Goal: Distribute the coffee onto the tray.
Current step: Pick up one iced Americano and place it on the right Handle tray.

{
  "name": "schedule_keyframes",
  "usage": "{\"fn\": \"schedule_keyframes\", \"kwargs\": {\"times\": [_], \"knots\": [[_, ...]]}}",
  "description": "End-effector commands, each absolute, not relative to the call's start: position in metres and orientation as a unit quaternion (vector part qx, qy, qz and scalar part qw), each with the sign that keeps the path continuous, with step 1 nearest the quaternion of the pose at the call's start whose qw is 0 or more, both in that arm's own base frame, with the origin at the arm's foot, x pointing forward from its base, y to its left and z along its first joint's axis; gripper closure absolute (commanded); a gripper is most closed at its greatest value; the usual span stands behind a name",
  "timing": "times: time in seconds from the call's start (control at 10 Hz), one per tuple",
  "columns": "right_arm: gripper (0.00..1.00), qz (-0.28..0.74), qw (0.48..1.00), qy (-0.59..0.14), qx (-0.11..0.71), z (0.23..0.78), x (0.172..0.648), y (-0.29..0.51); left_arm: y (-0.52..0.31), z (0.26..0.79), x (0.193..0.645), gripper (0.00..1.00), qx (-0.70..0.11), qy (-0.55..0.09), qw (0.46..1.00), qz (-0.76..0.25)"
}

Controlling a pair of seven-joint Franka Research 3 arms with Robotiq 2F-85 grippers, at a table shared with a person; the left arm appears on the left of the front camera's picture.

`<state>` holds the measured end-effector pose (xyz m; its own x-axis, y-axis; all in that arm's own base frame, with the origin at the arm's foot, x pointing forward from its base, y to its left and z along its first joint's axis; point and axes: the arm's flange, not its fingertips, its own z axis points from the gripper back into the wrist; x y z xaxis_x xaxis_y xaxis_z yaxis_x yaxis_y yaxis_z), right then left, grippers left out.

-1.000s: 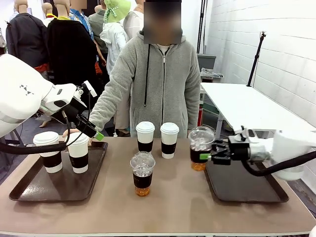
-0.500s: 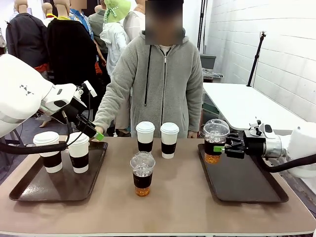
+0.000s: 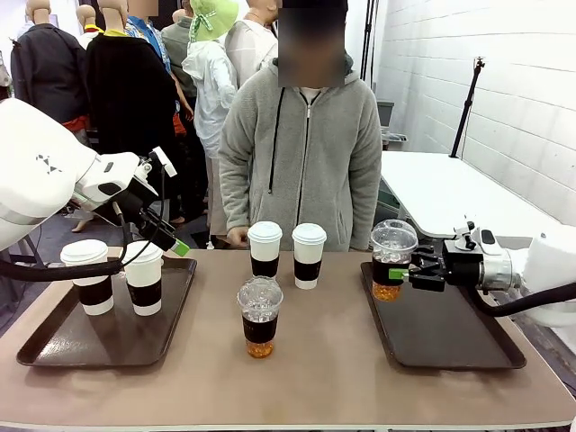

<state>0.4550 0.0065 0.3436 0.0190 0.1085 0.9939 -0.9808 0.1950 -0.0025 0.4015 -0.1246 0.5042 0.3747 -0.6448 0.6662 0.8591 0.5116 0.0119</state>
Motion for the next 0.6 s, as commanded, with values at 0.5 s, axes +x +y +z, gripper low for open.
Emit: {"fn": "schedule_keyframes", "kwargs": {"times": [0.5], "knots": [[0.33, 0.442, 0.605, -0.558, 0.357, 0.320, 0.524, -0.055, -0.122, 0.501, 0.404, 0.00, -0.180, -0.320, 0.802, -0.471]]}}
